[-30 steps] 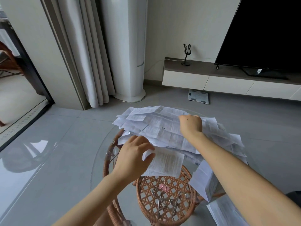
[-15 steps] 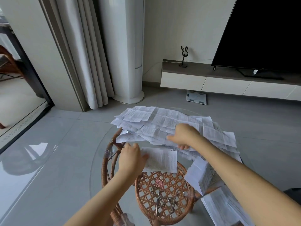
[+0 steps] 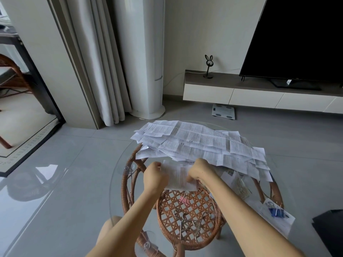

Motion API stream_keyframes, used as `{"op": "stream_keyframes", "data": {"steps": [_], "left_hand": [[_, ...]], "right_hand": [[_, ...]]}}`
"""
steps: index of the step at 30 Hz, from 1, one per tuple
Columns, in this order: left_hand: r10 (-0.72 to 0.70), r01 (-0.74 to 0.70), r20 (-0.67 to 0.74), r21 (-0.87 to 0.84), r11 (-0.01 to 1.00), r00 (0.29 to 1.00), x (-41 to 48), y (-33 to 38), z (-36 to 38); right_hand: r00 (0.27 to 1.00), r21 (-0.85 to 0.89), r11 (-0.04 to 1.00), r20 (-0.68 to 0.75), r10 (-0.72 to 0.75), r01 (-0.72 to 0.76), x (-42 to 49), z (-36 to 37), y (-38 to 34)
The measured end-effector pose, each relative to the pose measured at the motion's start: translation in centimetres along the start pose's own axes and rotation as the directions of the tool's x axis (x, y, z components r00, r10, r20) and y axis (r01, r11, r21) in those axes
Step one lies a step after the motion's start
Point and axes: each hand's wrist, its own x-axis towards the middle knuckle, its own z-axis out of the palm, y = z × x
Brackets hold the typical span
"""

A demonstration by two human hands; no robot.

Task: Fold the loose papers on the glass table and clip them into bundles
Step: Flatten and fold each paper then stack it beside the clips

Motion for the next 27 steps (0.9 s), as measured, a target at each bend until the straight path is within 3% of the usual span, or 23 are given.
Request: {"op": "stream_keyframes", "data": {"steps": [4, 8, 10, 13, 16, 21, 24, 27], "left_hand": [[-0.003, 0.007, 0.02, -0.229, 0.973, 1.0, -1.3, -0.3, -1.2], [0.142, -0.126, 0.031, -0.307, 0.943, 0.989, -1.3, -0.7, -2.5], [0.188, -0.166, 0.042, -0.311, 0.936, 0.981, -0.9, -1.1, -2.8], [0.212, -0.186, 0.072, -0.27, 0.945, 0.975, -0.6, -2.0, -2.8], [0.19, -0.156, 0.1, -0.281, 0.947, 0.977, -0.5, -2.8, -2.6], [0.206, -0.184, 0.026, -0.349, 0.919, 0.978, -0.3, -2.8, -2.2], [0.252, -0.137, 0.148, -0.533, 0.835, 0.956, -0.9, -1.8, -2.0], [0.159, -0.056, 0.107, -0.635, 0.77, 0.981, -1.4, -1.4, -1.1]], "right_hand": [[0.993, 0.261, 0.965, -0.114, 0.023, 0.008, -0.6, 0.9, 0.1], [0.961, 0.453, 0.861, -0.244, -0.128, 0.23, -1.9, 1.6, 0.8], [0.92, 0.373, 0.86, -0.312, -0.236, 0.347, -2.2, 1.8, 1.1], [0.84, 0.013, 0.925, -0.423, -0.34, 0.381, -2.2, 1.7, 1.4], [0.726, -0.274, 0.865, -0.471, -0.501, 0.419, -2.1, 1.2, 1.6], [0.787, -0.167, 0.809, -0.186, -0.588, 0.564, -2.3, 1.4, 1.2], [0.782, -0.215, 0.798, -0.174, -0.599, 0.563, -2.2, 1.8, 1.0], [0.769, -0.243, 0.792, -0.204, -0.606, 0.56, -2.2, 2.2, 0.9]]}}
